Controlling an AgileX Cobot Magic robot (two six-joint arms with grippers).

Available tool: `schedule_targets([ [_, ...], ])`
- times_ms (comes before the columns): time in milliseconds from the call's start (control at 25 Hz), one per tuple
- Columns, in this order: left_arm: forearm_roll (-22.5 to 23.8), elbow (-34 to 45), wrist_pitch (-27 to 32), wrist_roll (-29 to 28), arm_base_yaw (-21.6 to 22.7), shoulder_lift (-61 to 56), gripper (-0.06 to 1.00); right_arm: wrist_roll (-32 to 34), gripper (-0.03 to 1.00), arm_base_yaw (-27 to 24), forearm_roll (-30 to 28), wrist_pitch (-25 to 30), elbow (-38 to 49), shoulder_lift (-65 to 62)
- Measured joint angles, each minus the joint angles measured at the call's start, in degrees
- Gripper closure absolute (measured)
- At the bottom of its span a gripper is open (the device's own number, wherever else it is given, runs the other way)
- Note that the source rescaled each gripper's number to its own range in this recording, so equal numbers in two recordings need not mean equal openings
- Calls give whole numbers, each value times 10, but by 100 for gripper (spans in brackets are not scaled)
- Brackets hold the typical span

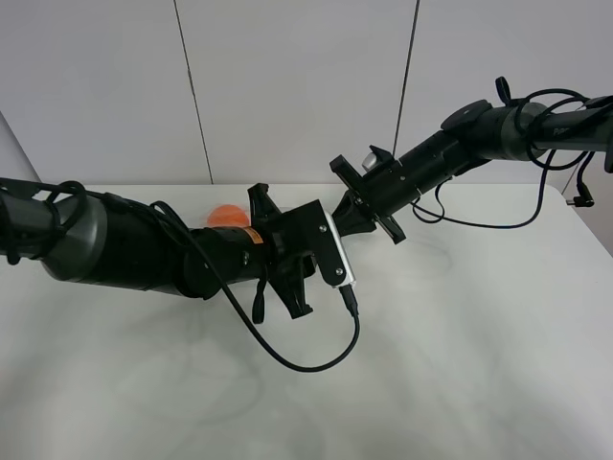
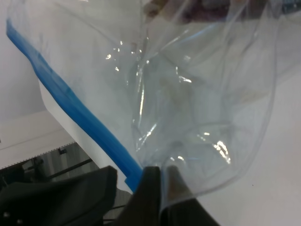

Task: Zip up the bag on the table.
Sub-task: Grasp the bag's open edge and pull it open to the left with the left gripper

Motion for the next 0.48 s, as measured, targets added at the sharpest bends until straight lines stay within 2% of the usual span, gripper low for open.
schedule_targets([
  [200,1,0,0,0,4,0,54,0,97,0,0,0,0,0],
  [480,11,0,-4,-19,33,13,54,2,97,0,0,0,0,0],
])
